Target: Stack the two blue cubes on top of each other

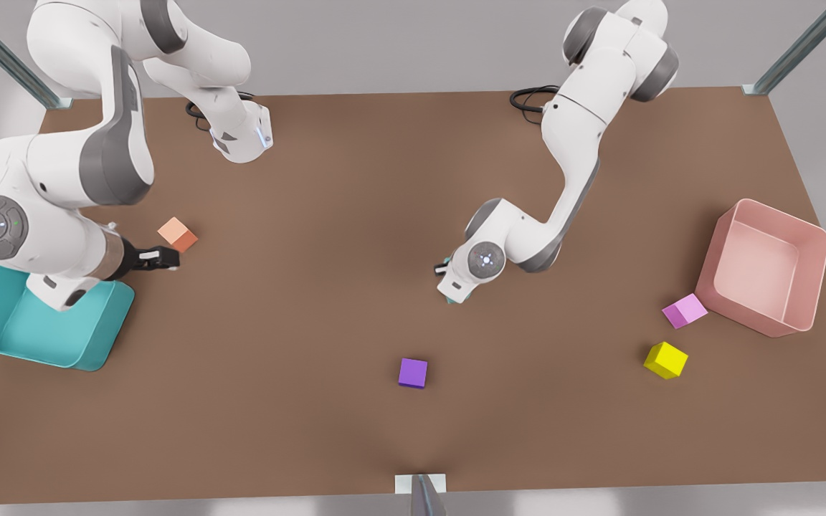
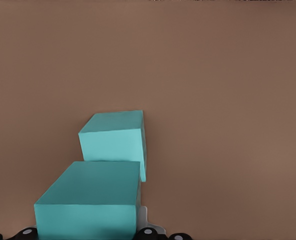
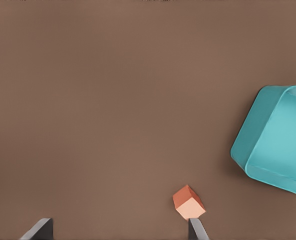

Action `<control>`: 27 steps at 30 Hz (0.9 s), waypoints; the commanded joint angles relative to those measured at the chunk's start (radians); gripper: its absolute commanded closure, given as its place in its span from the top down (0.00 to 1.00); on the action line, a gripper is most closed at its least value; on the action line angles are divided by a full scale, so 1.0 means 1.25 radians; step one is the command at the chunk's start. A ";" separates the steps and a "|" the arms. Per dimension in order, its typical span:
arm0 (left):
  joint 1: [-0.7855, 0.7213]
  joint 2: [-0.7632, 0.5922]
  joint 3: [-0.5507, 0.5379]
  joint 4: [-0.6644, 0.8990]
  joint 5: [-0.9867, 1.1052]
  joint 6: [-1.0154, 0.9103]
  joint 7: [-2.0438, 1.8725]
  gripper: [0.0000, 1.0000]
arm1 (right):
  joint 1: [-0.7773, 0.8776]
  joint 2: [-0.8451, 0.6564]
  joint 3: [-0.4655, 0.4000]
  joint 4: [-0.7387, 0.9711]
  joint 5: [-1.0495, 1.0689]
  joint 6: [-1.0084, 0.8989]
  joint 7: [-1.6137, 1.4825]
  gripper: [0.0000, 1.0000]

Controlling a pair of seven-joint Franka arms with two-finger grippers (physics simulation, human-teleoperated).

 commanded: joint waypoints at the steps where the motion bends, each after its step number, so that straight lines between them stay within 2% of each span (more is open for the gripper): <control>1: 0.000 0.002 0.000 0.002 0.000 0.014 -0.104 0.69 | 0.003 0.000 0.002 0.006 -0.017 -0.002 0.008 1.00; 22: 0.009 0.029 0.002 0.028 0.030 0.048 -0.109 0.69 | 0.017 0.002 0.000 0.004 -0.026 -0.014 0.007 1.00; 23: 0.009 0.029 0.002 0.028 0.030 0.048 -0.109 0.74 | 0.017 0.002 0.000 0.004 -0.026 -0.014 0.007 1.00; 24: 0.009 0.030 0.002 0.028 0.031 0.048 -0.107 1.00 | 0.017 0.002 0.000 0.003 -0.027 -0.014 0.007 1.00; 27: 0.009 0.030 0.002 0.028 0.031 0.048 -0.107 1.00 | 0.017 0.002 0.000 0.003 -0.026 -0.014 0.007 1.00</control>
